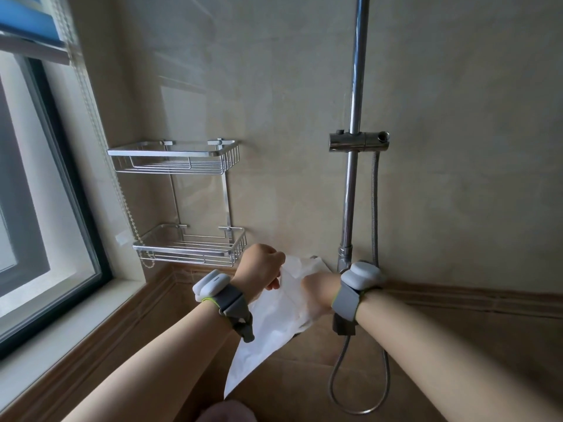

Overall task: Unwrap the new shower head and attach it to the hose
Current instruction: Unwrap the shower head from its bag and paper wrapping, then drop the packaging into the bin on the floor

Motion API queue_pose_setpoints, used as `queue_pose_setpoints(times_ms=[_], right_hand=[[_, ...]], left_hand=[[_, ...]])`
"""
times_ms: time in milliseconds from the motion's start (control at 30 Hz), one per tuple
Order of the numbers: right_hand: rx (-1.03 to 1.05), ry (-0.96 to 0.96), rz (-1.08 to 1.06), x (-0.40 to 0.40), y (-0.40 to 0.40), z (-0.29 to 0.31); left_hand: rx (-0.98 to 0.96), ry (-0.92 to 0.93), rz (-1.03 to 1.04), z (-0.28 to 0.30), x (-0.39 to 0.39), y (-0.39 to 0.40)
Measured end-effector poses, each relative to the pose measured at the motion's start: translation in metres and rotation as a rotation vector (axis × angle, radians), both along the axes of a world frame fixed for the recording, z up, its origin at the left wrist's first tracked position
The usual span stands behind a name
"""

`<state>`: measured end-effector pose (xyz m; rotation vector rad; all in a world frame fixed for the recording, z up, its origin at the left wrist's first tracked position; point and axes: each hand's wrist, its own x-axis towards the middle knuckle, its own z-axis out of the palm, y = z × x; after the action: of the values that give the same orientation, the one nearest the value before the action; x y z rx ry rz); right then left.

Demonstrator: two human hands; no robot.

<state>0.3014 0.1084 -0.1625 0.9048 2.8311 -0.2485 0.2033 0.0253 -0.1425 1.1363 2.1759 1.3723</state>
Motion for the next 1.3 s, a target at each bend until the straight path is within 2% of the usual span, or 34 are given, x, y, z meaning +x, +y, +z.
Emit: queue_pose_setpoints(times_ms=[133,300,433,533,900,1033,1167,1300], right_hand=[[-0.005,-0.053,0.013,-0.003,-0.006,-0.003],[0.03,-0.031,0.002,-0.002,-0.003,-0.008],[0.033,0.187,-0.016,0.0,-0.005,-0.001],[-0.043,0.38,-0.017,0.003,-0.007,0.018],[-0.627,1.136,-0.179,0.02,0.01,0.05],[-0.475,1.231,-0.147,0.02,0.006,0.061],[-0.494,1.38,-0.161,0.017,0.002,0.072],[-0.431,1.505,-0.162,0.014,-0.001,0.083]], left_hand=[[-0.014,0.008,-0.007,0.001,-0.001,-0.002],[-0.021,0.013,-0.009,-0.002,-0.004,-0.005],[-0.03,0.082,-0.022,-0.006,-0.005,-0.007],[-0.09,0.092,-0.051,-0.011,-0.007,-0.009],[-0.377,-0.021,-0.072,-0.03,-0.014,-0.004],[-0.365,-0.093,-0.022,-0.036,-0.02,-0.007],[-0.476,-0.087,-0.013,-0.042,-0.023,-0.008],[-0.505,-0.074,-0.048,-0.044,-0.024,-0.01]])
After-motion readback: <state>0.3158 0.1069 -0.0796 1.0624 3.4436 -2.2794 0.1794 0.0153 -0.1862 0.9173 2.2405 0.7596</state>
